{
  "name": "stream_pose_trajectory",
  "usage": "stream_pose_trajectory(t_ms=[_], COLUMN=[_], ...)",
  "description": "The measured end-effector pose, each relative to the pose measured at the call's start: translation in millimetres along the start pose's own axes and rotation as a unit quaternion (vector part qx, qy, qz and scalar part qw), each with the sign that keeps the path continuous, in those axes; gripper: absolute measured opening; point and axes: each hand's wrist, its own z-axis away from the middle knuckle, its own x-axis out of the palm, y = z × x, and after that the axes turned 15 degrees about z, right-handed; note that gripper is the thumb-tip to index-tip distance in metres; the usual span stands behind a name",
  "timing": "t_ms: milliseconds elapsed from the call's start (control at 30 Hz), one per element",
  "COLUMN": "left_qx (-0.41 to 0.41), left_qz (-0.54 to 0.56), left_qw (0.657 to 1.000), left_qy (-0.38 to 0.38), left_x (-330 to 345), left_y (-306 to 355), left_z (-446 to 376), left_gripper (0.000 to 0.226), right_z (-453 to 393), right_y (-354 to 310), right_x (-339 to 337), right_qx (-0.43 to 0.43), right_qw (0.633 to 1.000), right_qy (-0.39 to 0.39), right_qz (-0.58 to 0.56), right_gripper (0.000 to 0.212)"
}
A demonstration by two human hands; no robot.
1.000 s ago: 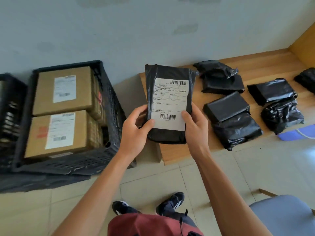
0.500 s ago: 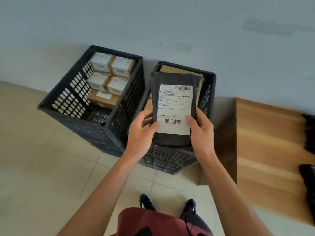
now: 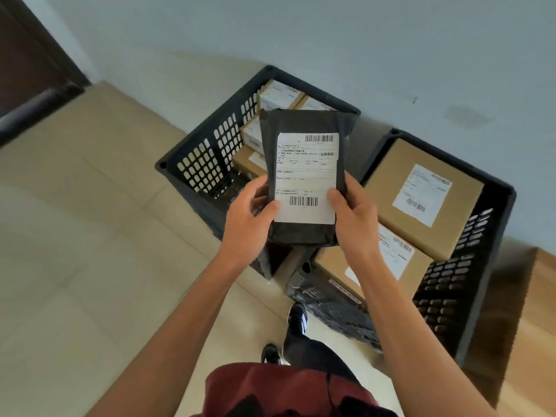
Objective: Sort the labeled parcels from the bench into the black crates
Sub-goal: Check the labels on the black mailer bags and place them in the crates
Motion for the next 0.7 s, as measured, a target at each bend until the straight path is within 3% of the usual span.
stream_pose_trajectory(t_ms=[300, 700], left_qx=[-0.048, -0.288], left_qz=[0.004, 0.091], left_qw=[0.996, 0.953], left_qy=[0.073, 0.029], left_x=[-44.7, -103.1], left_y=[3.6, -42.0], left_z=[-81.8, -182.2], left_gripper=[0.04, 0.036], right_z=[-101.1, -182.1], right_y=[-19.2, -5.1], right_x=[71.3, 162.0], right_qx=[-0.022, 0.056], right_qw=[0.993, 0.966], right_qy=[-0.078, -0.082], right_qz=[0.089, 0.239], right_gripper=[0.044, 0.047])
